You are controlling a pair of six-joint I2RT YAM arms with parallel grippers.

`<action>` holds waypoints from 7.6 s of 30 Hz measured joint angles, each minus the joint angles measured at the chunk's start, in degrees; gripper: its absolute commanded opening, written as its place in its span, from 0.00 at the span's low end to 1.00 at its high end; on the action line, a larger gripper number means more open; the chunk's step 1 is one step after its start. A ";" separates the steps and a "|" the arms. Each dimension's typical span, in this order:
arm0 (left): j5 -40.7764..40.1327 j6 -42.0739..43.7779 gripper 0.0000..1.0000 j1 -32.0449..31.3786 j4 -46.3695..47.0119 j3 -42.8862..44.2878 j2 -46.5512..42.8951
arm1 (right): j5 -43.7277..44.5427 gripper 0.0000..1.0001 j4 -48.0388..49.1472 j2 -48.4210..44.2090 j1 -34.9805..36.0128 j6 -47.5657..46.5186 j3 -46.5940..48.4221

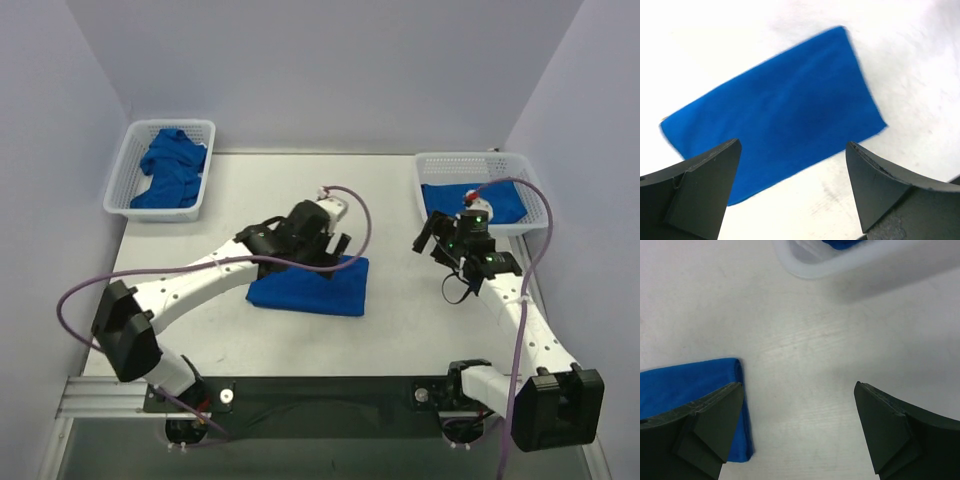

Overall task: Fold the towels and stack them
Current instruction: Neatly place the folded towel into the bin

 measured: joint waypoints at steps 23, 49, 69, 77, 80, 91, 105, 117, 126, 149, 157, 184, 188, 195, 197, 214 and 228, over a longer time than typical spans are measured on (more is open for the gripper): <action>-9.57 8.07 0.80 -22.16 2.56 12.26 31.01 | 2.40 1.00 -13.16 -14.93 -11.34 4.70 -13.27; -5.57 6.14 0.00 -16.48 12.57 1.20 25.27 | -22.40 1.00 13.66 4.17 -5.44 17.70 -20.81; -0.57 2.25 0.00 -10.27 14.53 -1.66 20.00 | -27.21 1.00 60.41 30.25 9.64 44.78 -20.48; -0.68 0.74 0.00 -9.20 14.69 -1.51 19.91 | -25.16 0.99 53.77 26.77 10.71 44.85 -20.48; -0.72 0.15 0.00 -9.16 14.69 -1.49 19.85 | -25.07 0.99 52.98 26.47 10.97 45.29 -20.48; -1.53 -1.09 0.00 -9.03 14.69 -1.44 17.35 | -25.88 0.98 54.16 29.11 13.29 50.01 -19.04; -2.36 -3.52 0.00 -9.38 15.10 -1.44 17.16 | -27.47 0.77 57.11 36.20 16.87 52.46 -13.97; -3.65 -5.11 0.13 -11.13 16.35 -1.44 17.16 | -26.93 0.17 55.17 38.38 17.29 51.32 -13.99; -2.29 -7.41 0.91 -10.97 15.17 -1.44 14.05 | -26.14 0.00 38.40 36.28 16.37 38.51 -7.89; 3.06 -8.70 0.96 19.34 9.70 -37.90 -27.15 | -13.62 0.00 -15.17 34.71 1.46 -16.00 41.35; 3.21 -7.76 0.93 19.34 10.88 -37.86 -26.23 | -9.31 0.00 -20.15 38.86 -5.05 -27.85 53.64; 3.67 -7.61 0.91 19.34 11.23 -37.86 -18.27 | -9.18 0.00 -17.57 53.00 -18.08 -32.13 62.49; 3.67 -7.61 0.91 19.34 11.23 -37.86 -18.25 | -9.16 0.00 -16.28 54.36 -19.21 -30.88 62.49; 3.67 -7.61 0.91 19.34 11.23 -37.86 -18.16 | -9.14 0.00 -14.19 55.41 -19.63 -29.90 62.55; 3.67 -7.61 0.91 19.34 11.21 -37.86 -18.16 | -8.98 0.00 -13.70 55.56 -19.65 -29.59 62.58; 3.65 -7.65 0.91 19.34 11.21 -37.86 -17.90 | -4.76 0.00 -12.04 55.69 -22.56 -28.94 62.58; 3.65 -7.76 0.91 19.34 11.21 -37.86 -17.88 | -1.97 0.00 -10.34 56.72 -22.64 -29.03 62.58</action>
